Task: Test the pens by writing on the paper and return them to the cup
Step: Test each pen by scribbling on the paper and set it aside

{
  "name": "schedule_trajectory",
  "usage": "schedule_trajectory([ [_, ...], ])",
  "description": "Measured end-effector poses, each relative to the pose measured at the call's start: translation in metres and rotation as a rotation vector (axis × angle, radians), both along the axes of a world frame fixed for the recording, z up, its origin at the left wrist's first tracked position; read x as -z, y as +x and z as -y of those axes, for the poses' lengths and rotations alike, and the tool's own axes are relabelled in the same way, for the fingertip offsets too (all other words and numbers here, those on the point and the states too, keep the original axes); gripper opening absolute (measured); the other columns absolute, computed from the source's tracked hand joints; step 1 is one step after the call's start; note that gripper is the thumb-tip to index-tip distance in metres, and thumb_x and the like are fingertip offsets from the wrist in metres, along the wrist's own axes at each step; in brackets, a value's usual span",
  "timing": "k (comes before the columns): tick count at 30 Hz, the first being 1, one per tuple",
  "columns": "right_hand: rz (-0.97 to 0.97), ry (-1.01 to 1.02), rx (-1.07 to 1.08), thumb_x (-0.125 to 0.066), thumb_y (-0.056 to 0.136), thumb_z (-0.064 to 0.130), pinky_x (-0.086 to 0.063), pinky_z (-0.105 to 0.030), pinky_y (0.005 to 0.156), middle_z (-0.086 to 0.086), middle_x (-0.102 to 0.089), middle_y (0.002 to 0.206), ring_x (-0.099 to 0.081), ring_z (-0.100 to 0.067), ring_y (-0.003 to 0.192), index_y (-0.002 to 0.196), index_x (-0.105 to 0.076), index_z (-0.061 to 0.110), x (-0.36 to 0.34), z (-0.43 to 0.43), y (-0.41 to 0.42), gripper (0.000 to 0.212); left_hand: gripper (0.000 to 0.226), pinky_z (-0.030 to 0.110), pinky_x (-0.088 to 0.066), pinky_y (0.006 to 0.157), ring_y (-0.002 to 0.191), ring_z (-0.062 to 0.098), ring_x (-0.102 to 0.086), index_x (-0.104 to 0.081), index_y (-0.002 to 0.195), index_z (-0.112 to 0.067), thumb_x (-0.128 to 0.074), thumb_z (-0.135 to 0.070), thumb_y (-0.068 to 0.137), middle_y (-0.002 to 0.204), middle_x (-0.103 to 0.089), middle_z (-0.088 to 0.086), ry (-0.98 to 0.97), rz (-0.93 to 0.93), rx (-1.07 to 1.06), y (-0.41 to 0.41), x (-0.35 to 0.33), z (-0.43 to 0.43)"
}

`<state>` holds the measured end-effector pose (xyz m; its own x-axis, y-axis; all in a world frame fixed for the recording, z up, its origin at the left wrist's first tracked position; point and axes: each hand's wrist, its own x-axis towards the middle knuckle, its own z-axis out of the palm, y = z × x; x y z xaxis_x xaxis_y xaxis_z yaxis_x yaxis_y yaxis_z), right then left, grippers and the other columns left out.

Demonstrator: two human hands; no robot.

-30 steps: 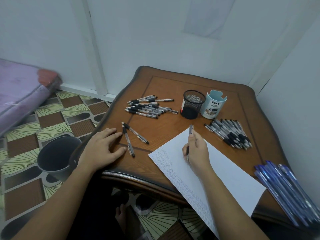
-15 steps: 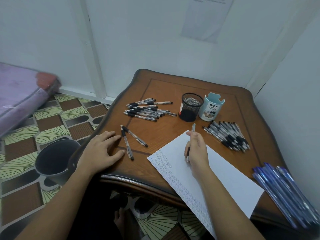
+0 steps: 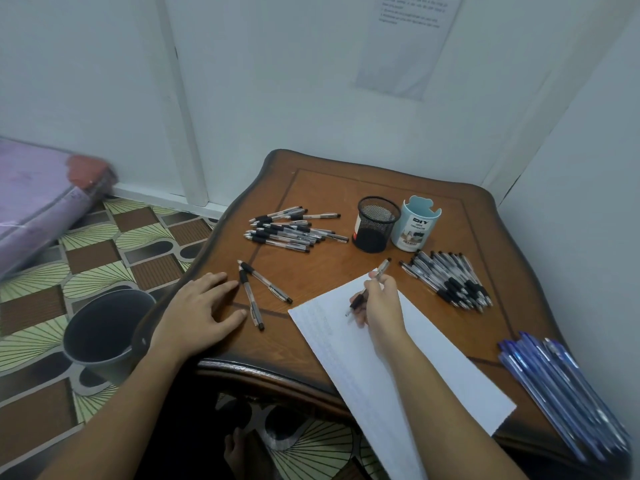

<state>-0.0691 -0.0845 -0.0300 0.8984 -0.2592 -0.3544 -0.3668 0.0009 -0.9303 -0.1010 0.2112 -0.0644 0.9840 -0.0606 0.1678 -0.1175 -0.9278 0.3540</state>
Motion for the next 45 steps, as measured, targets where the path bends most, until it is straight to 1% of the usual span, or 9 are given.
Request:
schedule_trajectory([
  [5, 0.033, 0.124, 0.024, -0.045, 0.103, 0.012, -0.044, -0.03, 0.053, -0.011, -0.058, 0.082, -0.052, -0.017, 0.062, 0.129, -0.05, 0.02, -0.014, 0.021, 0.008, 0.028, 0.084, 0.041, -0.026, 0.114, 0.137, 0.02, -0.039, -0.057, 0.135, -0.028, -0.034, -0.078, 0.071, 0.145, -0.049, -0.002, -0.002, 0.007, 0.0, -0.001, -0.001, 0.0],
  [11, 0.143, -0.648, -0.163, -0.05, 0.1, 0.01, -0.048, -0.028, 0.066, 0.001, -0.06, 0.096, -0.053, -0.01, 0.074, 0.146, -0.046, 0.021, -0.021, 0.078, 0.026, 0.047, 0.085, 0.041, -0.025, 0.115, 0.138, 0.019, -0.038, -0.057, 0.135, -0.028, -0.033, -0.078, 0.071, 0.146, -0.048, -0.003, 0.001, 0.005, -0.008, 0.0, 0.0, 0.0],
  [15, 0.116, -1.138, -0.282, -0.052, 0.098, 0.01, -0.051, -0.038, 0.085, -0.011, -0.065, 0.123, -0.06, -0.027, 0.104, 0.141, -0.054, 0.021, -0.014, 0.111, 0.044, 0.044, 0.083, 0.041, -0.025, 0.115, 0.138, 0.019, -0.038, -0.058, 0.135, -0.029, -0.034, -0.078, 0.072, 0.145, -0.049, -0.004, 0.002, 0.008, -0.011, 0.001, 0.001, 0.0],
  [22, 0.139, -1.626, -0.315, -0.05, 0.1, 0.022, -0.045, -0.04, 0.097, -0.01, -0.058, 0.13, -0.052, -0.028, 0.12, 0.138, -0.054, 0.023, -0.007, 0.101, 0.047, 0.037, 0.081, 0.04, -0.024, 0.116, 0.138, 0.017, -0.037, -0.057, 0.135, -0.031, -0.034, -0.077, 0.073, 0.145, -0.048, -0.005, 0.009, 0.008, -0.01, 0.002, 0.003, -0.002],
  [28, 0.339, -0.922, -0.684, -0.059, 0.096, 0.032, -0.043, -0.028, 0.087, 0.007, -0.06, 0.103, -0.054, -0.012, 0.102, 0.111, -0.07, 0.021, -0.007, -0.005, 0.027, 0.021, 0.082, 0.039, -0.022, 0.117, 0.14, 0.015, -0.034, -0.054, 0.137, -0.032, -0.032, -0.077, 0.072, 0.147, -0.045, -0.007, 0.013, -0.008, -0.009, 0.002, 0.002, -0.002],
  [32, 0.414, -0.939, -0.776, -0.063, 0.091, 0.045, -0.044, -0.034, 0.089, 0.005, -0.055, 0.1, -0.051, -0.014, 0.1, 0.107, -0.072, 0.023, 0.001, -0.062, 0.023, 0.028, 0.082, 0.038, -0.02, 0.117, 0.14, 0.015, -0.034, -0.053, 0.138, -0.032, -0.031, -0.077, 0.073, 0.148, -0.044, -0.006, 0.005, -0.01, -0.008, 0.001, 0.001, -0.002],
  [37, 0.475, -0.946, -0.671, -0.067, 0.088, 0.025, -0.047, -0.031, 0.084, 0.004, -0.051, 0.098, -0.05, -0.015, 0.098, 0.086, -0.064, 0.021, 0.001, -0.074, 0.027, 0.006, 0.083, 0.039, -0.019, 0.118, 0.141, 0.014, -0.031, -0.051, 0.139, -0.033, -0.029, -0.077, 0.072, 0.15, -0.042, -0.007, 0.012, -0.027, -0.003, 0.001, 0.0, -0.002],
  [40, 0.404, -0.587, -0.462, -0.07, 0.085, 0.016, -0.044, -0.024, 0.081, 0.005, -0.054, 0.102, -0.053, -0.011, 0.095, 0.084, -0.063, 0.023, -0.013, -0.058, 0.029, 0.01, 0.083, 0.038, -0.018, 0.117, 0.141, 0.014, -0.032, -0.052, 0.139, -0.033, -0.029, -0.077, 0.072, 0.149, -0.043, -0.007, 0.009, -0.022, -0.01, 0.001, 0.0, -0.002],
  [45, 0.317, 0.293, -0.064, -0.06, 0.096, 0.011, -0.054, -0.035, 0.081, -0.003, -0.07, 0.099, -0.065, -0.02, 0.096, 0.093, -0.06, 0.018, -0.043, -0.012, 0.029, 0.008, 0.083, 0.037, -0.019, 0.117, 0.14, 0.014, -0.034, -0.054, 0.137, -0.032, -0.029, -0.077, 0.072, 0.148, -0.044, -0.007, 0.018, -0.015, -0.009, 0.002, 0.0, -0.002],
])
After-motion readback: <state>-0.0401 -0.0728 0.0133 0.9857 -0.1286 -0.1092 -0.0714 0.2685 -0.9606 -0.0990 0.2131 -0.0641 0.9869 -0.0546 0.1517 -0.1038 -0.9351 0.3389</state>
